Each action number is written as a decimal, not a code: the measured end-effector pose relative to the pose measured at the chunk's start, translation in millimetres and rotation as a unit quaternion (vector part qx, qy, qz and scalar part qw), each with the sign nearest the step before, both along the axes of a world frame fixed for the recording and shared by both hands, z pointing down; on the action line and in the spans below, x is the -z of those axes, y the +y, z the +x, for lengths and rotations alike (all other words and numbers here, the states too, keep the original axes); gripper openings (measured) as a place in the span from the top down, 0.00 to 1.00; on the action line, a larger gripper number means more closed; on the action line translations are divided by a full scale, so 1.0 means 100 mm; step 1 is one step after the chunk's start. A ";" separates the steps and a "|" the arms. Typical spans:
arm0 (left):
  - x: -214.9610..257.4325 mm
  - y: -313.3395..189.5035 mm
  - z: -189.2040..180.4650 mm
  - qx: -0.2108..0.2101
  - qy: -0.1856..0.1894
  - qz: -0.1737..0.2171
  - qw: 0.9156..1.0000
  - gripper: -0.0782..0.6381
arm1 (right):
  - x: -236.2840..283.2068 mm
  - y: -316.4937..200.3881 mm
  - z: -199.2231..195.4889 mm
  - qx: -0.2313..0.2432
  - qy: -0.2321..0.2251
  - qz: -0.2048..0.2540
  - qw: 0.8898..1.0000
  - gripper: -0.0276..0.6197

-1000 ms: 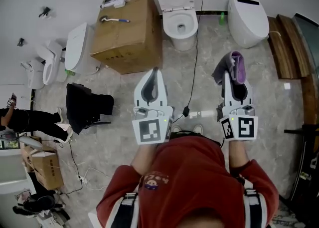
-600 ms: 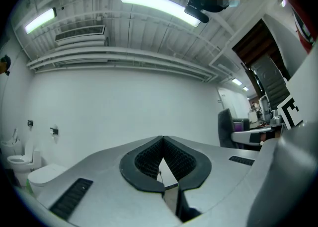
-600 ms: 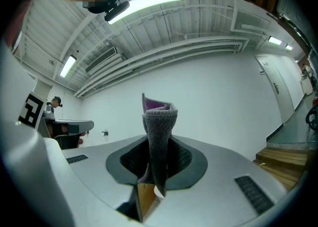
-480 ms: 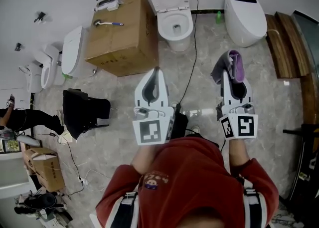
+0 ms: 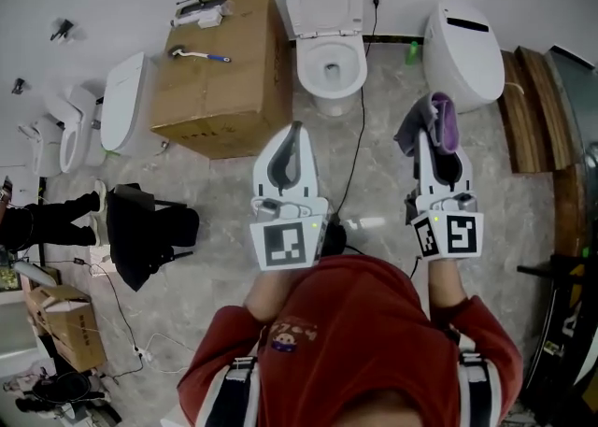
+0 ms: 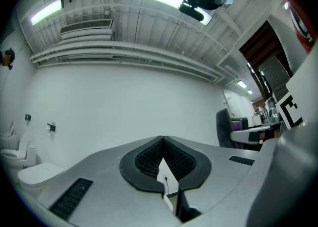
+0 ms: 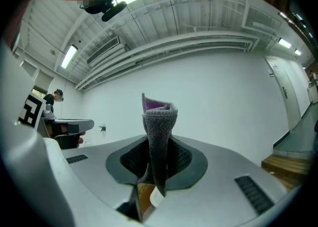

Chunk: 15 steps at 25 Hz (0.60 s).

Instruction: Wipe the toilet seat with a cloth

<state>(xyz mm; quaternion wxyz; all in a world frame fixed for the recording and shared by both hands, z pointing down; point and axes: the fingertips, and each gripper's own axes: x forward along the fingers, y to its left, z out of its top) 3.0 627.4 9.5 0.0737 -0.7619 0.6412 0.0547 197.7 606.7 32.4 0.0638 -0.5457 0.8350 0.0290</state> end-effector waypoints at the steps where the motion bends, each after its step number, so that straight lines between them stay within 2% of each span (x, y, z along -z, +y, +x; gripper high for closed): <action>1: 0.02 -0.12 -0.09 0.000 -0.002 0.002 1.000 0.87 | 0.03 -0.12 -0.10 0.000 0.003 0.002 1.000 0.86; 8: 0.07 -0.98 -0.63 -0.003 -0.006 0.001 1.000 0.87 | 0.13 -0.95 -0.67 -0.007 0.012 0.003 1.000 0.86; 15: 0.04 -1.57 -0.97 -0.008 0.006 -0.007 1.000 0.87 | 0.11 -1.50 -0.99 -0.014 0.018 -0.007 1.000 0.86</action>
